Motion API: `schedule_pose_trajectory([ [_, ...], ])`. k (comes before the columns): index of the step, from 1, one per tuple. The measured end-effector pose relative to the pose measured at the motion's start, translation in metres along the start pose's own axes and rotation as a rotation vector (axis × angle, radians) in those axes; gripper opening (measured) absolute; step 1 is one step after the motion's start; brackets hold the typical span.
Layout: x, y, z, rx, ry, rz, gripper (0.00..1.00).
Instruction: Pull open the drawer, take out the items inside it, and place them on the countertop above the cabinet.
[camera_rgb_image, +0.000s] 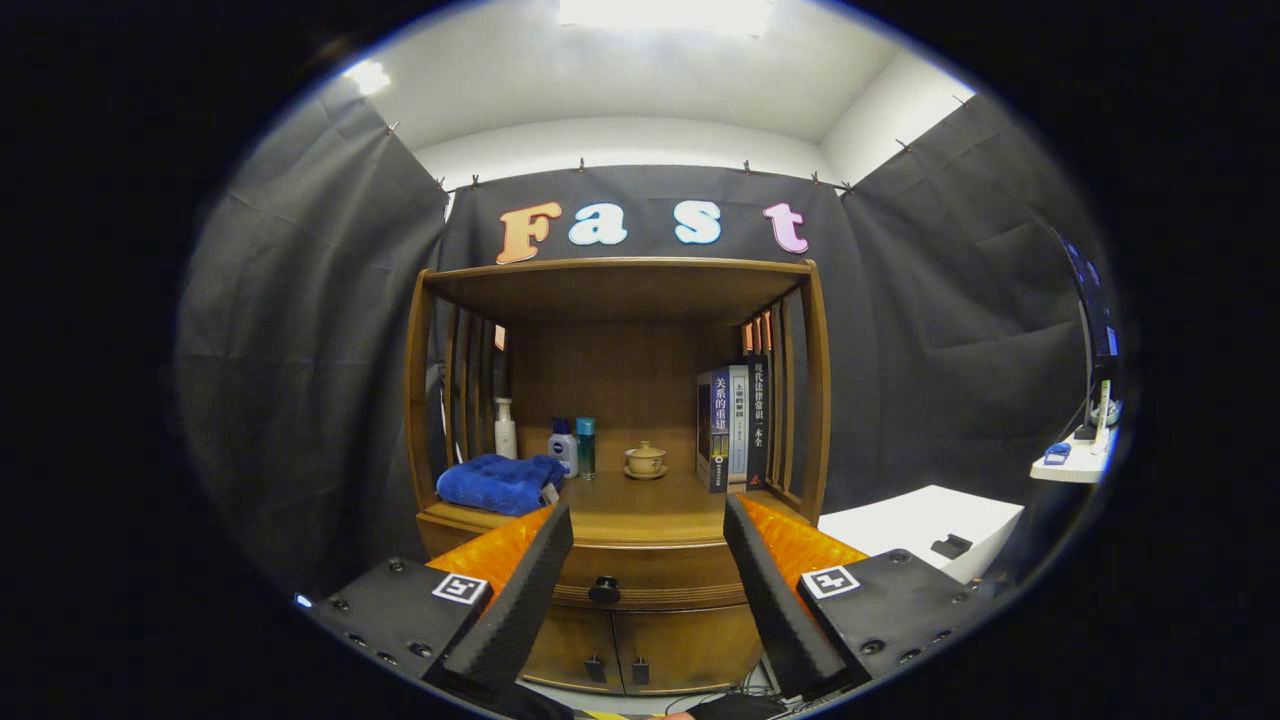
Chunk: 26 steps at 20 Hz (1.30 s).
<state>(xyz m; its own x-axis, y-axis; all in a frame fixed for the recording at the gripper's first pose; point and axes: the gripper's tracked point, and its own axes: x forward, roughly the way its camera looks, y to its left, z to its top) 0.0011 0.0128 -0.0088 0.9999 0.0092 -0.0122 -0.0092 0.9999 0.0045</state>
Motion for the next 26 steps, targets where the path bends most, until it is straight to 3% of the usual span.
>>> schedule_pose_trajectory([
  [26,0.014,0.008,0.003,-0.016,-0.008,-0.017,0.98],
])
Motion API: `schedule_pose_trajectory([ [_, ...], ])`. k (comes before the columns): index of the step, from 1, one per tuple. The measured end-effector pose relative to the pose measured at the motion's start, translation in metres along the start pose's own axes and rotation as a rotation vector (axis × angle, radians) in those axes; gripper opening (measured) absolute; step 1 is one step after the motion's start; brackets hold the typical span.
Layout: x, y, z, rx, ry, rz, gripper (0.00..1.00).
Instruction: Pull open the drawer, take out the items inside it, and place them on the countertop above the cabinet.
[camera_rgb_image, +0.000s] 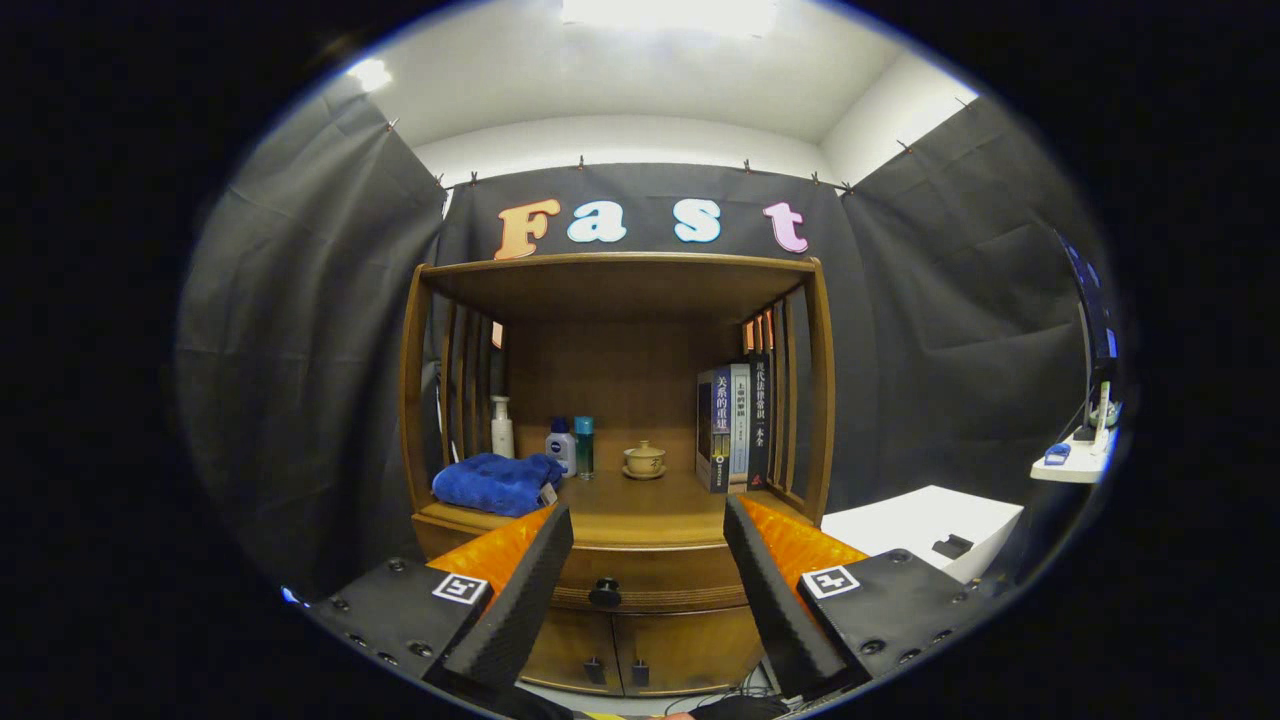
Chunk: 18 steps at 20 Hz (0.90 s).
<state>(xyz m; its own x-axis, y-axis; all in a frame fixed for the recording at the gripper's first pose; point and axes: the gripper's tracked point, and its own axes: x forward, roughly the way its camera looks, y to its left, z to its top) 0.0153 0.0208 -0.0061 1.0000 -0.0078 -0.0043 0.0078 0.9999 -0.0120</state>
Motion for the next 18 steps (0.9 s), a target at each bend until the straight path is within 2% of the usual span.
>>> schedule_pose_trajectory([
  [4,0.023,0.009,0.003,-0.013,-0.013,-0.012,0.98],
  [8,0.049,0.024,-0.023,0.020,0.019,0.004,0.98],
  [12,0.077,0.035,-0.061,0.078,0.040,0.004,0.98],
  [15,0.093,0.052,-0.102,0.061,0.086,0.053,0.99],
  [18,0.110,0.058,-0.144,0.061,0.124,0.056,0.99],
])
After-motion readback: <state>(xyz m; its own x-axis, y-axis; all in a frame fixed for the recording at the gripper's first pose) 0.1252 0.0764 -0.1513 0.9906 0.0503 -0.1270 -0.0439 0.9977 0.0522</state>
